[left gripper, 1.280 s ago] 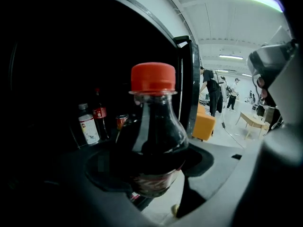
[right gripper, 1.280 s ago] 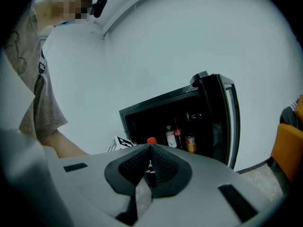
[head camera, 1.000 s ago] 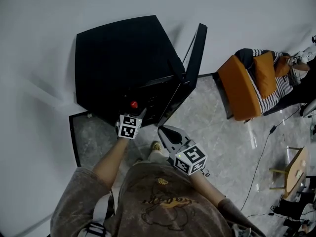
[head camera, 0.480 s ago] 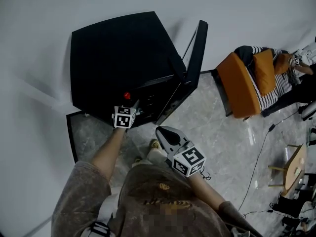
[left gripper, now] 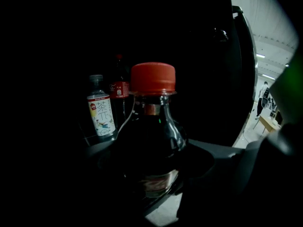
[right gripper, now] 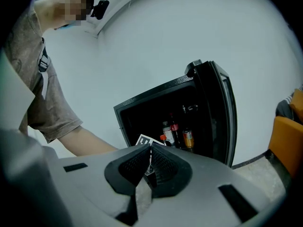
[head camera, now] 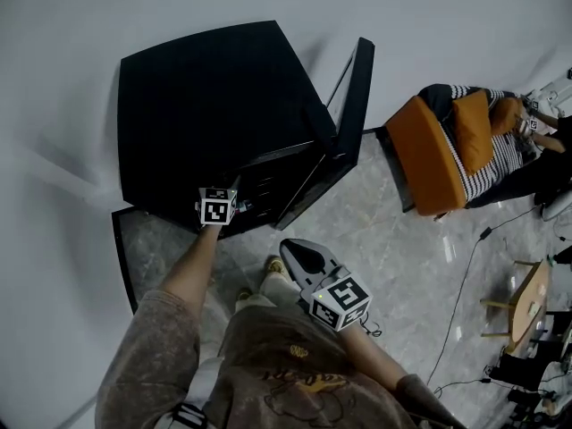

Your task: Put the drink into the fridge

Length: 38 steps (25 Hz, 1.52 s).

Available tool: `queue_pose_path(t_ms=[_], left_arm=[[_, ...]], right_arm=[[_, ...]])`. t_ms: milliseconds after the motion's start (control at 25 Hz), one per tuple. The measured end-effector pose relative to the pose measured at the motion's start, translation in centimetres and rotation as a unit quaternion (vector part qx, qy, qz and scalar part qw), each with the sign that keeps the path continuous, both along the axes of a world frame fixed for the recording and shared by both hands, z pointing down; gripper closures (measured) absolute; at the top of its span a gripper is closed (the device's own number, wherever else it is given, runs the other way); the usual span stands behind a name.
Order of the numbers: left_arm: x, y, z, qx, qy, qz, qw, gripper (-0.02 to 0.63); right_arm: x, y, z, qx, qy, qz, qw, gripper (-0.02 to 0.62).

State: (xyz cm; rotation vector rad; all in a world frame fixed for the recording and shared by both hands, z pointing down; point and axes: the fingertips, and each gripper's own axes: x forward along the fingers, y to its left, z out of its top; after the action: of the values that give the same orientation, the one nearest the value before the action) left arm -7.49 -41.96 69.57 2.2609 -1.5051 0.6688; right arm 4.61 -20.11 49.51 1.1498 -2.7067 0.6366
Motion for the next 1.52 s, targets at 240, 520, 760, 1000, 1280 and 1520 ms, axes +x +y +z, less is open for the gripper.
queue_pose_path(t_ms=[240,520,760,1000,1280,1520], left_arm=[[-0.5,-1.5,0.6,0.005,-0.008,-0.006,0.9999,0.295],[-0.6,-2.6,0.7,0.015,-0.015,-0.008,0.9997,0.295],[-0.4,-3.3,0.7,0.018,-0.014,-0.008,0.9997,0.295],[-0.5,-3.3,0.7,0.020,-0.004,-0.019,0.9996,0.293],[-0.6,-3.3,0.7,0.016,-0.002,-0.021,0.9997,0.294],[-0.5,-3.0,0.8,0.012,0.005,-0.023,0.9997,0.237]], right_arm=[[-0.6,-0.2,0.1,-0.001,0.000,-0.006,1.000,0.574],[-0.7,0.0,0.5,-0.004,0.002,-0.012,1.000,0.574],[-0.3,-0.2,0.8,-0.008,0.002,-0.009,1.000,0.574],[-0.2,-0.4,1.0,-0.010,0.000,-0.012,1.000,0.574],[-0.3,-0.5,0.7,-0.007,-0.003,-0.013,1.000,0.574],[-0.4,-0.5,0.8,-0.006,-0.002,-0.015,1.000,0.574]])
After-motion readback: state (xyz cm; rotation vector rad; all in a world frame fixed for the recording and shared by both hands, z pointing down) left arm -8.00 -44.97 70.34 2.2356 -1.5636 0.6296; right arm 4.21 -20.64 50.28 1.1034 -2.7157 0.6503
